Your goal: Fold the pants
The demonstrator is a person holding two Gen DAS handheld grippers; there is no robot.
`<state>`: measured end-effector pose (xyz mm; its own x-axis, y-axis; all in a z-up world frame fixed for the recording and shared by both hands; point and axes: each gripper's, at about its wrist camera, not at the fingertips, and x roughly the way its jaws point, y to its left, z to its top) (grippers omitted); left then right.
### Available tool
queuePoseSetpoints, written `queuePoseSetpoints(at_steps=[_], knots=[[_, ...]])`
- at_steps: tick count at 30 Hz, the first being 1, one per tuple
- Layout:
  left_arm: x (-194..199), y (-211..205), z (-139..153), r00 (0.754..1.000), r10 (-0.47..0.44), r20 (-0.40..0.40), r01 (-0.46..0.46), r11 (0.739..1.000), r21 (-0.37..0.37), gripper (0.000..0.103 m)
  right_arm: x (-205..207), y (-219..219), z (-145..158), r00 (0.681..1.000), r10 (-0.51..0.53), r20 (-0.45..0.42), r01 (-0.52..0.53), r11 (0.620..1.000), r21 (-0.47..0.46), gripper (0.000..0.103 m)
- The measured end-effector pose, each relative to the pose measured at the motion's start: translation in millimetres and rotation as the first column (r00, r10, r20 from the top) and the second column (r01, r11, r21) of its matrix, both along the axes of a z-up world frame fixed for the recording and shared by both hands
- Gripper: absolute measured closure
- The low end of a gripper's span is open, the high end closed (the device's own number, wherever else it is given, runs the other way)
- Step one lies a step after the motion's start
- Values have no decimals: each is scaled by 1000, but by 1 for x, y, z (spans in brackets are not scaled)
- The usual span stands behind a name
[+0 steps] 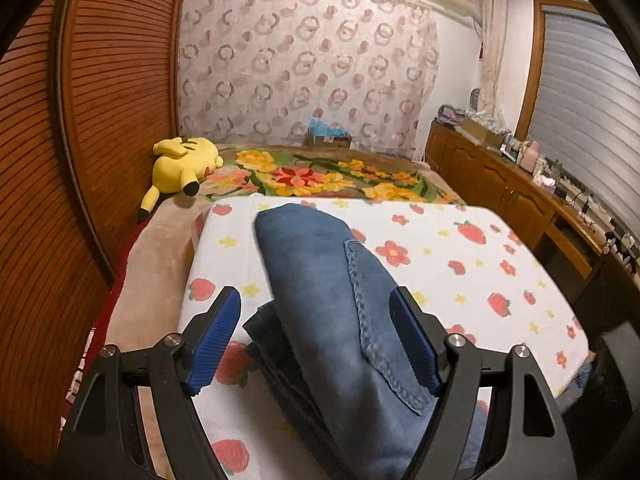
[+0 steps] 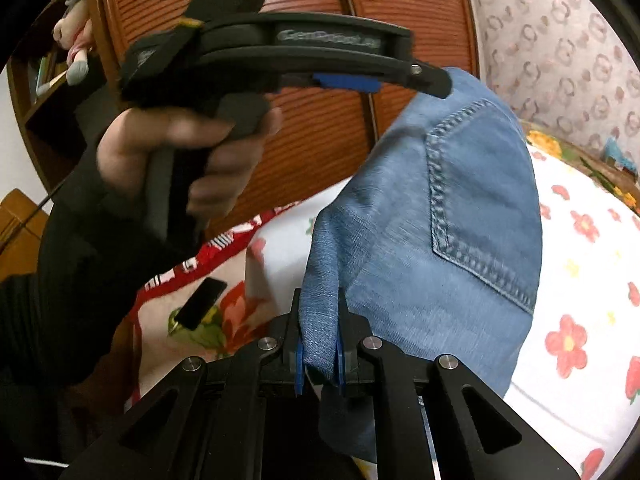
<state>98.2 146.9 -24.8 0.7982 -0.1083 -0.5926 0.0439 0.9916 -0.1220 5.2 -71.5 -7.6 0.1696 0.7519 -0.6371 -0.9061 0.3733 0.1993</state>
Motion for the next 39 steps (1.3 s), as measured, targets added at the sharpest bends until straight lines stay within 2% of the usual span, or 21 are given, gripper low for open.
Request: queuePoseSetpoints(at_steps=[3,5,9,16,18,22,25,30,39], knots=[[10,2,-22,998,15,-55,-14,999,30,28,3,-7,3,1000,-13,-3,13,1000,2,91],[14,4,-38,995,37,-90,-32,998,57,28,14,-2,12,999,-30,-13,30,999,15,85],[20,12,-63,987,57,-151,-48,997,61,28,4,-4,24,998,-58,1,58,998,27,75],[17,18,-79,981,70,-182,-57,995,76,28,-1,-27,44,986,-148,80,145,989,36,57],[16,20,-81,981,68,-183,-57,996,66,28,4,-31,42,979,-183,92,181,983,28,52],[19,25,-84,982,50,-182,-44,998,41,27,23,-24,22,959,-259,116,264,964,-37,52],[23,31,-84,984,35,-174,-34,999,9,26,40,-15,2,951,-299,76,305,950,-75,51],[35,42,-85,986,19,-168,-28,998,-51,26,47,-15,-12,948,-319,12,319,947,-45,39],[51,44,-99,980,-10,-197,-17,991,-133,25,49,-20,-22,946,-320,-60,319,947,-15,38]])
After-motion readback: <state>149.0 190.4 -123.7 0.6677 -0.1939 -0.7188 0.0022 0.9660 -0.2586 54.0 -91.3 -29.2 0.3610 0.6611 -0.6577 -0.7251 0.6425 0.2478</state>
